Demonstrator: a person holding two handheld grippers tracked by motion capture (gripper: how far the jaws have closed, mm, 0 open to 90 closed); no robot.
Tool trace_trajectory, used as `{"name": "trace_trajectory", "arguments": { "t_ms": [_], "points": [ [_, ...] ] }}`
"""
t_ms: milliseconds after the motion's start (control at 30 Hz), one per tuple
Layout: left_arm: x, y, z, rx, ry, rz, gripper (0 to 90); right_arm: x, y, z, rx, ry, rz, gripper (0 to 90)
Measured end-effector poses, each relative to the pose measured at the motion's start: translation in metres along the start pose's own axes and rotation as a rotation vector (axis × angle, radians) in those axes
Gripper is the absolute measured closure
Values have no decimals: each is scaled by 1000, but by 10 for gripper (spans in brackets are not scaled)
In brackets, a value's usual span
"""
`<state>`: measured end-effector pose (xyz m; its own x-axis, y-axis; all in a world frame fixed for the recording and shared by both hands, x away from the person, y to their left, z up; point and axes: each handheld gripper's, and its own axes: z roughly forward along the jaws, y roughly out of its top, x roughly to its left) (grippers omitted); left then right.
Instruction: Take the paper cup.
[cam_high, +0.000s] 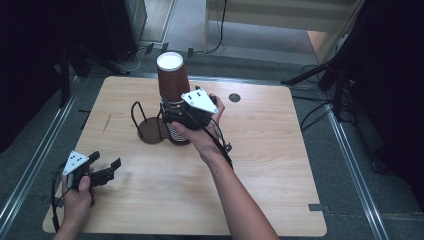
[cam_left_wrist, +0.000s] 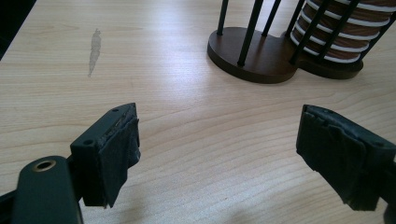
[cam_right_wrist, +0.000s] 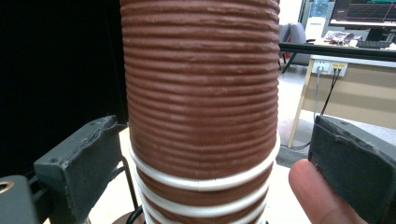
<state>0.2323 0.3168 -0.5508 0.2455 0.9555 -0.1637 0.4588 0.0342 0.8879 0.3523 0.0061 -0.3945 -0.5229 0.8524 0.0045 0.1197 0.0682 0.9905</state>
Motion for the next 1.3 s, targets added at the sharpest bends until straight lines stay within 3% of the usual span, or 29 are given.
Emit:
{"name": "trace_trajectory", "arguments": {
  "t_ms": [267,867,1300],
  "points": [
    [-1,0,0,7,0,12,144,4,5,9,-4,13,3,23],
    [-1,0,0,7,-3,9,144,6,6,29,11,-28,-11,27],
    [-1,0,0,8,-4,8,145,6,8,31,21,-6,-12,74]
  ]
}}
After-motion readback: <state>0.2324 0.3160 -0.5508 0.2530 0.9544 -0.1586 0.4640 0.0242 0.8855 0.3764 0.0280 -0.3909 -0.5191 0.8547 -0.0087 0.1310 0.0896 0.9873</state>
